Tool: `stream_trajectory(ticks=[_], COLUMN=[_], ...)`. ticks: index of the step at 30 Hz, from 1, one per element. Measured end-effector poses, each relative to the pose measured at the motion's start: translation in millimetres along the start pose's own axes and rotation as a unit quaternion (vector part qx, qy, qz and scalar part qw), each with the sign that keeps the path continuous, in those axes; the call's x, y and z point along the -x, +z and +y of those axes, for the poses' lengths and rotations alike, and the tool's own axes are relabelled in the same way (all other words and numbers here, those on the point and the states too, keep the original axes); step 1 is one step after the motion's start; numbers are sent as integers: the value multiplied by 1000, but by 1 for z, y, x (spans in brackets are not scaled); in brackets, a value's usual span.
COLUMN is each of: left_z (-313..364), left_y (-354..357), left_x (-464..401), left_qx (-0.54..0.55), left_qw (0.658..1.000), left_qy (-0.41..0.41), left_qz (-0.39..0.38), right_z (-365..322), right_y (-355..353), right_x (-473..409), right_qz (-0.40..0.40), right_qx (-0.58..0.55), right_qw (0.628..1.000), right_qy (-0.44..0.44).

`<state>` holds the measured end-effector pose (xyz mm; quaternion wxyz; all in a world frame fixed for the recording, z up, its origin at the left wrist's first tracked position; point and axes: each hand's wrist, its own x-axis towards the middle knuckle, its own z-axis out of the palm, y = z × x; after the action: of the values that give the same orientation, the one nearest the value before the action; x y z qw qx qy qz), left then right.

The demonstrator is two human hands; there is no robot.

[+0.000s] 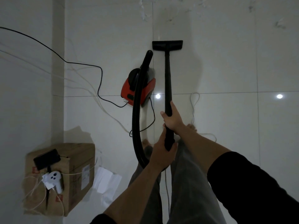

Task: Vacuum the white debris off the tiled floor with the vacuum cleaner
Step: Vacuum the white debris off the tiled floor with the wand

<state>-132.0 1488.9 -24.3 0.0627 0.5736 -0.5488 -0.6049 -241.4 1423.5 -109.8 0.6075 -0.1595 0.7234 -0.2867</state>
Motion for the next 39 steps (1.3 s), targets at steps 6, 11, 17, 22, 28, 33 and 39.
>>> stream_trajectory(ticks=[6, 11, 17, 22, 28, 33, 39], left_z=[17, 42, 59, 72, 80, 83, 93], left_y=[38, 59, 79, 79, 76, 75, 75], left_x=[-24, -41, -55, -56, -55, -53, -55], left_qx=[10, -4, 18, 19, 28, 28, 30], left_qw=[999, 997, 994, 992, 992, 992, 991], left_qy=[-15, -52, -84, -88, -96, -98, -104], left_qz=[34, 55, 74, 84, 71, 69, 83], right_z=[2, -9, -21, -27, -29, -28, -32], right_y=[-35, -66, -92, -111, -114, -107, -104], right_x=[-27, -46, -57, -57, -53, -49, -50], right_qz=[-17, -59, -72, -144, -173, -141, -104], right_qx=[32, 51, 53, 61, 14, 19, 59], right_qw=[999, 997, 996, 988, 985, 989, 992], right_qy=[-15, -20, -13, -17, 7, -25, -50])
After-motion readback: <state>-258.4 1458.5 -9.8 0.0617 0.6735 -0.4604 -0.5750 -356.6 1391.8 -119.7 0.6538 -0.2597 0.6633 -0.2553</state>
